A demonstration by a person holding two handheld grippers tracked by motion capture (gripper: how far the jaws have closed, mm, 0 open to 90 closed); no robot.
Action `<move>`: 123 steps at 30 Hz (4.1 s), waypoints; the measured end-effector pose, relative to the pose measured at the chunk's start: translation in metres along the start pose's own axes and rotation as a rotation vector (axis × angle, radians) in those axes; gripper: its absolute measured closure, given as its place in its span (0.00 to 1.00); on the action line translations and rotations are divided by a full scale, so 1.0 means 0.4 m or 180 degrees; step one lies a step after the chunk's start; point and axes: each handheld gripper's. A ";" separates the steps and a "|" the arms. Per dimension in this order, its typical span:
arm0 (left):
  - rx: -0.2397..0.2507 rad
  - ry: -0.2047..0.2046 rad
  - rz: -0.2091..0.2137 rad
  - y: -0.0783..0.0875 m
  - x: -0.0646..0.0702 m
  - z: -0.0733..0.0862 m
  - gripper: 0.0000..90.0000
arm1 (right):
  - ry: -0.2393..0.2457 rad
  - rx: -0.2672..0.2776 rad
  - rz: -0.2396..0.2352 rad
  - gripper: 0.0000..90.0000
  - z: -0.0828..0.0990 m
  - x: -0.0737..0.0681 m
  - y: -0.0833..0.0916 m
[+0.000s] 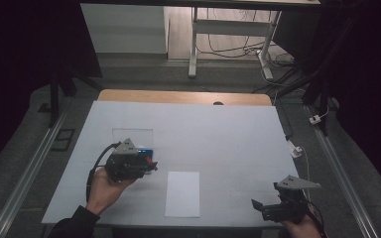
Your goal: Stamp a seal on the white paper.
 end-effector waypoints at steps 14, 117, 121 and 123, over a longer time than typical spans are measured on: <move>-0.0127 -0.0115 0.0139 -0.041 0.052 -0.025 0.65 | 0.0003 -0.0003 0.0002 0.00 0.000 0.000 -0.001; -0.0686 -0.0604 0.0326 -0.243 0.166 -0.001 0.65 | 0.0023 -0.0035 -0.0015 0.00 -0.001 -0.003 -0.002; -0.0700 -0.0652 0.0270 -0.243 0.174 -0.001 0.65 | 0.0024 -0.0039 -0.0015 0.00 -0.001 -0.003 -0.003; -0.0713 -0.0687 0.0233 -0.243 0.179 -0.002 0.65 | 0.0027 -0.0041 -0.0016 0.00 -0.001 -0.003 -0.003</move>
Point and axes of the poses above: each handheld gripper's, and its own axes: y roughly backward along the jaws, z roughly out of its underside, x roughly to its right, and after that the axes turned 2 degrees about -y, right-handed
